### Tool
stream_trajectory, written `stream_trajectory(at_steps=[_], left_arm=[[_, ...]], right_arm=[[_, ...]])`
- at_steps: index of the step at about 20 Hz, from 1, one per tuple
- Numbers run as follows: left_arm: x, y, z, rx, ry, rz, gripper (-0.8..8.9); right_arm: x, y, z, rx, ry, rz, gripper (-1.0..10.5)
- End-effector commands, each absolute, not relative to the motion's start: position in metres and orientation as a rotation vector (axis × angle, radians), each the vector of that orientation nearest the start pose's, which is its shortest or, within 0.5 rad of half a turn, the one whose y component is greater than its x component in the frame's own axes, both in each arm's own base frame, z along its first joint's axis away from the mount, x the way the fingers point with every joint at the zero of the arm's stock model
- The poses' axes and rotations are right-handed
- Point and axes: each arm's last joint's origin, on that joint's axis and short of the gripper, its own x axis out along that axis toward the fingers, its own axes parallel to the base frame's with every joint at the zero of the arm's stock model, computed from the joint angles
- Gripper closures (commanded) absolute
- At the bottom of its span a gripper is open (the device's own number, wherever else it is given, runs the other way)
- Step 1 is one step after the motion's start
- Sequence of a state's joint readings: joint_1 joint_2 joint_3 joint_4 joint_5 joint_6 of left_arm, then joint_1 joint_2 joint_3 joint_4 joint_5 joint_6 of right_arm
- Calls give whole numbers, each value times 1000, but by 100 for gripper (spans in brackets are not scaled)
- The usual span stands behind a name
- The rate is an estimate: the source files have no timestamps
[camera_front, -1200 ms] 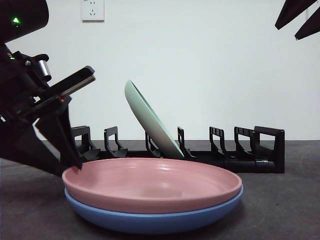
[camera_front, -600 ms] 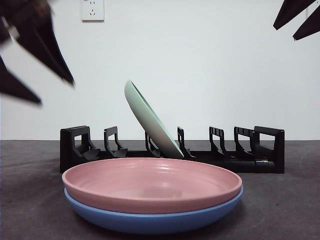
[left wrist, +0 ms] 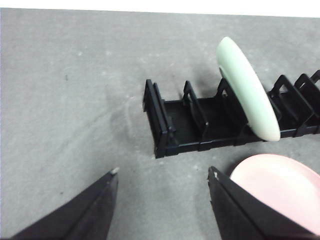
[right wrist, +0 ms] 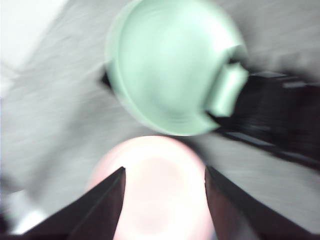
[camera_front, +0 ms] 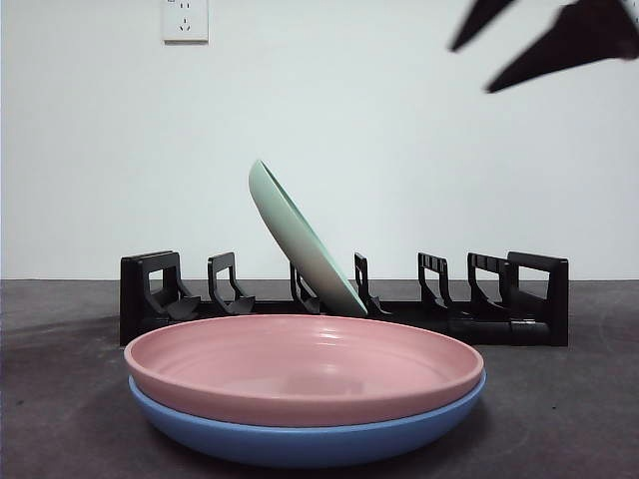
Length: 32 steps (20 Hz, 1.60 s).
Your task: Place the plate
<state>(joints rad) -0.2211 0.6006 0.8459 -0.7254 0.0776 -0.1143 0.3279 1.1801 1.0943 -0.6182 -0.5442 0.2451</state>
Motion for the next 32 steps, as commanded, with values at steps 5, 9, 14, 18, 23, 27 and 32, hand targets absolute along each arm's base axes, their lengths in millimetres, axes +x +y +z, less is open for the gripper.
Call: stream_trajectory(at_steps=[5,9,14,18,23,27,32], left_arm=[[106,-26,329,-62,494,-268,524],[106,-26,329,-61,495,-268,524],[106,-26,329,-61,496,-268,524],[106,-26,329,-61,495,-268,524],[106,-26,329,-60,489,-266,524],[106,-26,329,-60,489,-266,524],[107,-26,329,-57,488,-267,524]], right_arm=[[290,174,338,247,927,856,696],[321,221,342,193,909,866,697],[343,253,334,126,899,839,697],[352,262,321,109,918,812,697],[354,268,306,97,966,810,698],[352,275,299,78,990,805,720],[349,278,298,49,993,797,869]])
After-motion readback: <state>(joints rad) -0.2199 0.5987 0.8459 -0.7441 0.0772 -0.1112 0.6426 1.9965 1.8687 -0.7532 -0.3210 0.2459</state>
